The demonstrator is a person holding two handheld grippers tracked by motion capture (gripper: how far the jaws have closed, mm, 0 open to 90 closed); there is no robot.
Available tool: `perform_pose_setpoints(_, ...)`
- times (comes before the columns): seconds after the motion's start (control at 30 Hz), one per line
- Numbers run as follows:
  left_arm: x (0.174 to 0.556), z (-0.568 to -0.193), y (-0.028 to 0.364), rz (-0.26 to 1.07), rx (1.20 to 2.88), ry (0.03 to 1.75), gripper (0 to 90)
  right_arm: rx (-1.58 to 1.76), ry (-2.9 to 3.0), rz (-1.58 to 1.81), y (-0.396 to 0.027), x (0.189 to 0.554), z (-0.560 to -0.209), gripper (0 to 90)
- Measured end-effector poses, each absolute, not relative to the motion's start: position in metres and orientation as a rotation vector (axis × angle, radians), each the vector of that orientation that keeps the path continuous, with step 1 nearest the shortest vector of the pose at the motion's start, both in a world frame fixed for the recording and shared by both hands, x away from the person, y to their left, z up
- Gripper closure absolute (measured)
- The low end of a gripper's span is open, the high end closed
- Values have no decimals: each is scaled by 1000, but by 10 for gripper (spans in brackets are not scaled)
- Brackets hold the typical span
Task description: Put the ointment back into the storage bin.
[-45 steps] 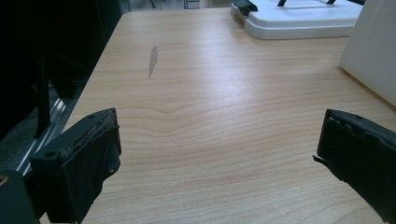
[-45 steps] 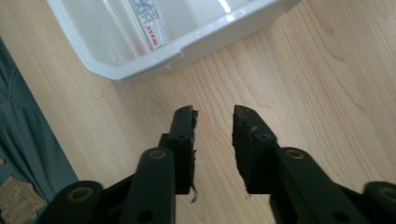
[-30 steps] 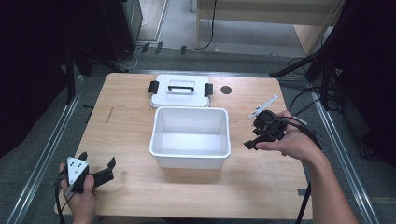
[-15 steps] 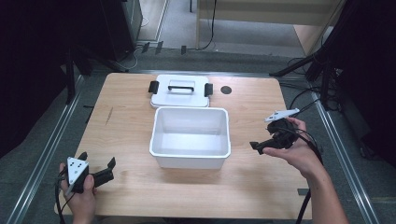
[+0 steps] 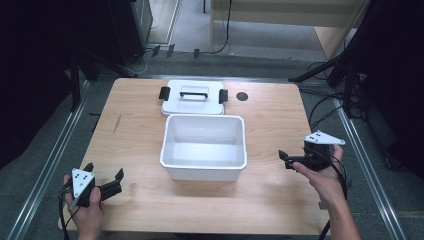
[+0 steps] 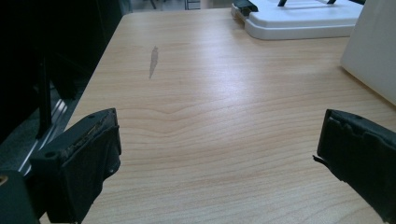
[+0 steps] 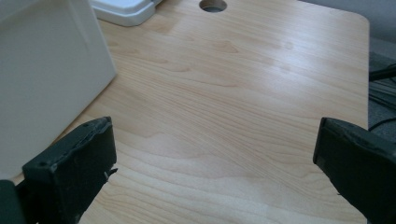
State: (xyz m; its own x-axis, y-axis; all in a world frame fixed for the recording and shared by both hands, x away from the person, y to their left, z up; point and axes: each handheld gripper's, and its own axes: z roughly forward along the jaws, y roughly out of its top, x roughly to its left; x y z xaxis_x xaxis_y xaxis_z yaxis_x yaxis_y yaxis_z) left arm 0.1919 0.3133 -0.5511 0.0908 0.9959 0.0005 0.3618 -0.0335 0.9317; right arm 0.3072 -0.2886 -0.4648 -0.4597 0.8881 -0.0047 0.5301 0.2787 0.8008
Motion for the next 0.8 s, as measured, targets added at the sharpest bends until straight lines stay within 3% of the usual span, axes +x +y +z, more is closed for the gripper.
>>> perform_pose_setpoints(0.8, 192, -551, 313, 957, 1530, 1398, 4, 1373, 1967, 1095, -339, 266, -510, 12)
